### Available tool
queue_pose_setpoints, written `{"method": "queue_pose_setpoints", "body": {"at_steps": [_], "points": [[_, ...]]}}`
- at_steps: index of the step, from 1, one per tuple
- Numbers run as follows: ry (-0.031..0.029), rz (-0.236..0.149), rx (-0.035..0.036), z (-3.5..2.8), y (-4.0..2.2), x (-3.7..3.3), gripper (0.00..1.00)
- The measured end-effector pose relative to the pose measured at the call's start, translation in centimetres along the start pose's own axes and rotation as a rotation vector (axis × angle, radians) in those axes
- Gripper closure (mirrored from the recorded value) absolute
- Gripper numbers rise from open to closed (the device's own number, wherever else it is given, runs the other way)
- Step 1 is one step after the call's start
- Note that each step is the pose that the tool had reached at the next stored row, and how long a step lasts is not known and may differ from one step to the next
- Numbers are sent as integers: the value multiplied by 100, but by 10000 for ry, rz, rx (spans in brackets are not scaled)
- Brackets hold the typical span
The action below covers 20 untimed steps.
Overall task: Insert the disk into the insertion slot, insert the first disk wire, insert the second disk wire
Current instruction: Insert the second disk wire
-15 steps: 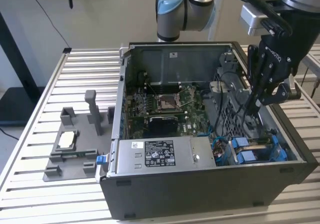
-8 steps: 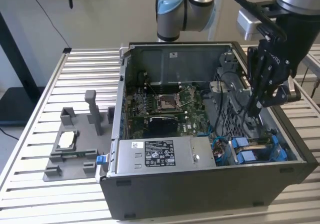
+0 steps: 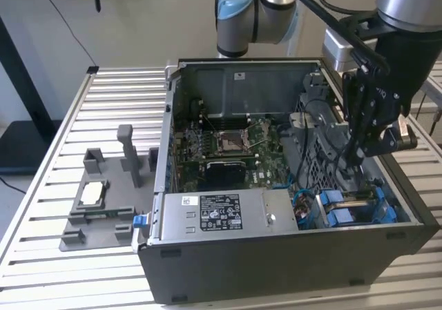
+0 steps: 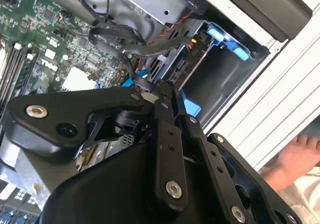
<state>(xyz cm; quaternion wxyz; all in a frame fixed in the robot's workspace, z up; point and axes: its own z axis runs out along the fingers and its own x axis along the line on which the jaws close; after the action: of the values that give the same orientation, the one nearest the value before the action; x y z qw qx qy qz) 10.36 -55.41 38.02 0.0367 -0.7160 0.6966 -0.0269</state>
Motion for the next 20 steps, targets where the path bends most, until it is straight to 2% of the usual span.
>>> {"method": "queue_pose_setpoints", "body": {"at_steps": [2,6,13,20], "points": [[-1,-1,67,19,3,17,84],[4,-2,150,54,8,62,84],[3,-2,196,100,10,92,84],[1,-3,293,139,-15,106,84]]}}
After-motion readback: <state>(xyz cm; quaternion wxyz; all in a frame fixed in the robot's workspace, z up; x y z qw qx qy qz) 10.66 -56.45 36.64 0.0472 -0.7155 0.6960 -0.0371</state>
